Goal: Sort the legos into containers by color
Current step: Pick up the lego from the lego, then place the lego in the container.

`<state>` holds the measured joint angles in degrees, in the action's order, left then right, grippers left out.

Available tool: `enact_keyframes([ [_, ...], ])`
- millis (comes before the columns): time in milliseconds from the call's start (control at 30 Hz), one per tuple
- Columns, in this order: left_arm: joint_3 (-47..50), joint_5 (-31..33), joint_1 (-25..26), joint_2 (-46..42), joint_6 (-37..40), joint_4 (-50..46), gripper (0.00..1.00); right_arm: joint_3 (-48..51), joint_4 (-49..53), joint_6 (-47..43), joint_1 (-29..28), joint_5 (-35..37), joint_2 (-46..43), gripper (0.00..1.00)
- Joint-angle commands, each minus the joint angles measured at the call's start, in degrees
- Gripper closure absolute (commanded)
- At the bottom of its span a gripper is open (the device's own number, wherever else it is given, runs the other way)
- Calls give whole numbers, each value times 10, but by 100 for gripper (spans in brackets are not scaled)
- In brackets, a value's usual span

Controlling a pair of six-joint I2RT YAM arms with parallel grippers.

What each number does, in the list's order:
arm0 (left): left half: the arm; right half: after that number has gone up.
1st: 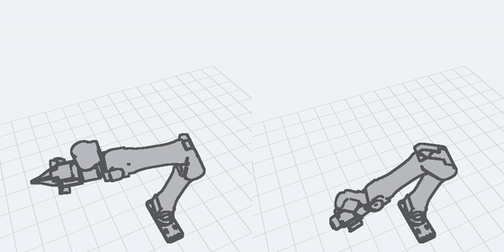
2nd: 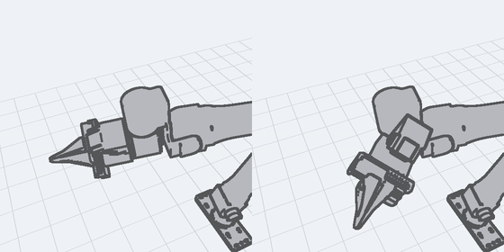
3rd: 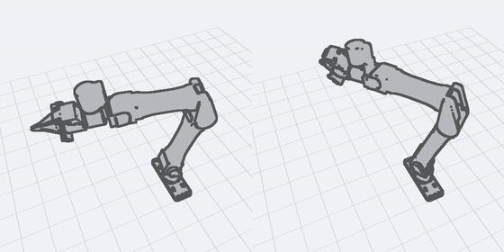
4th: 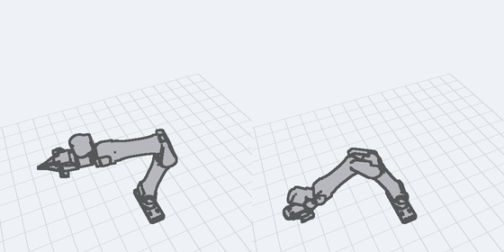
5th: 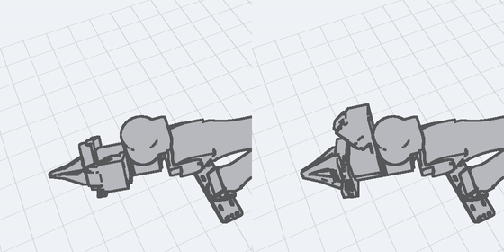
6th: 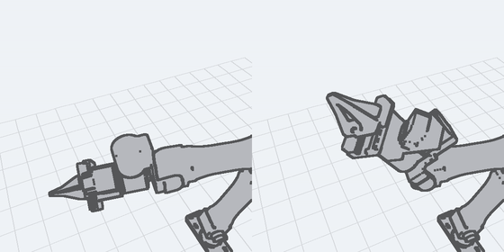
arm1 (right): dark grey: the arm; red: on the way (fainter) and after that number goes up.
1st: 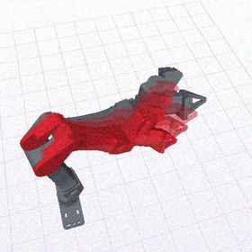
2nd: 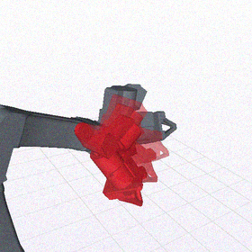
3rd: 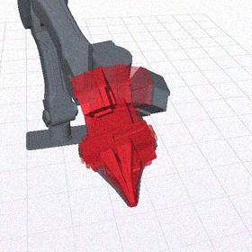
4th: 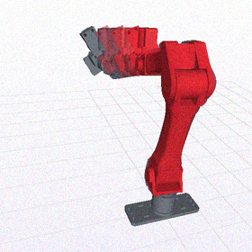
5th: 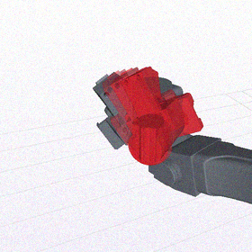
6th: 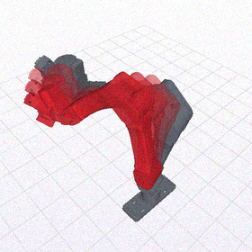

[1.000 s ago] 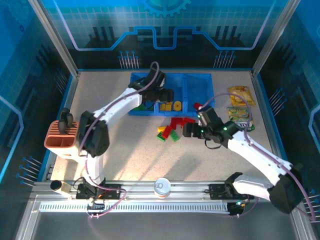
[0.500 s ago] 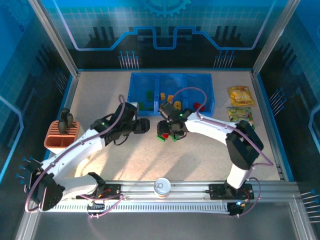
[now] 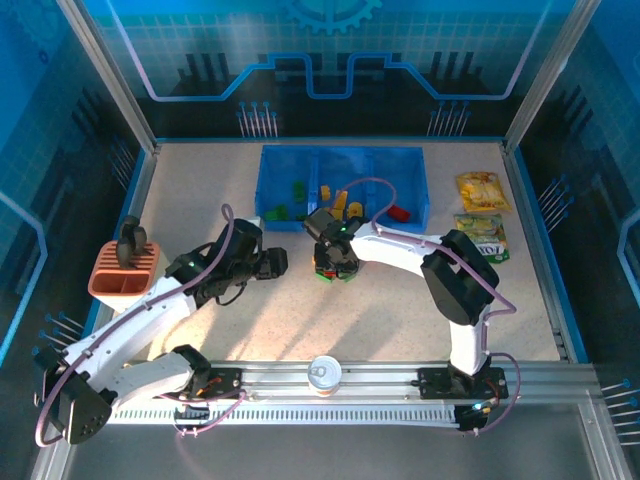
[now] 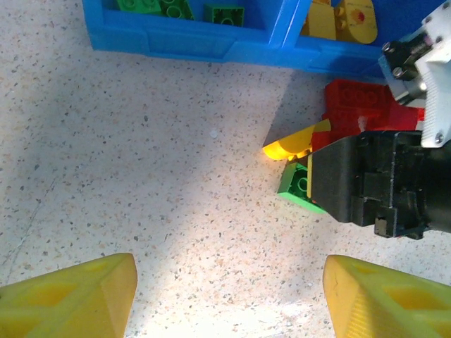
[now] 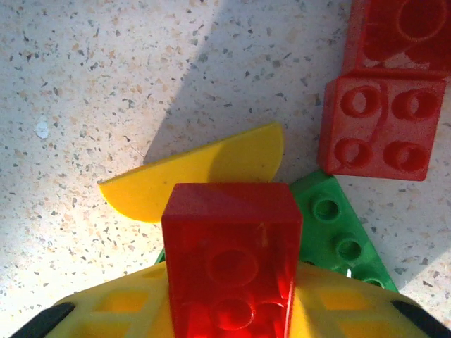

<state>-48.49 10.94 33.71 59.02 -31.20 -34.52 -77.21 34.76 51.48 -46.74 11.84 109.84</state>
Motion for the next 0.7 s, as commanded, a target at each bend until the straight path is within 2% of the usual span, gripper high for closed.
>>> enact_keyframes([
  [0, 9, 9, 4, -8, -7, -11, 29, -13, 32, -7, -8, 34, -32, 64],
  [133, 15, 7, 5, -3, 0, -7, 29, -18, 68, -36, 11, 91, -101, 64],
  [333, 21, 24, 38, 19, 0, -12, 29, -27, 75, -109, 142, 73, -158, 64],
  [467, 36, 38, 79, 32, -17, 3, 29, -56, 74, -147, 223, 39, -124, 64],
  [567, 48, 37, 107, 48, -33, 20, 29, -94, 84, -165, 259, 24, -73, 66],
  [667, 56, 34, 120, 61, -49, 28, 29, -122, 91, -172, 271, 17, -42, 68],
])
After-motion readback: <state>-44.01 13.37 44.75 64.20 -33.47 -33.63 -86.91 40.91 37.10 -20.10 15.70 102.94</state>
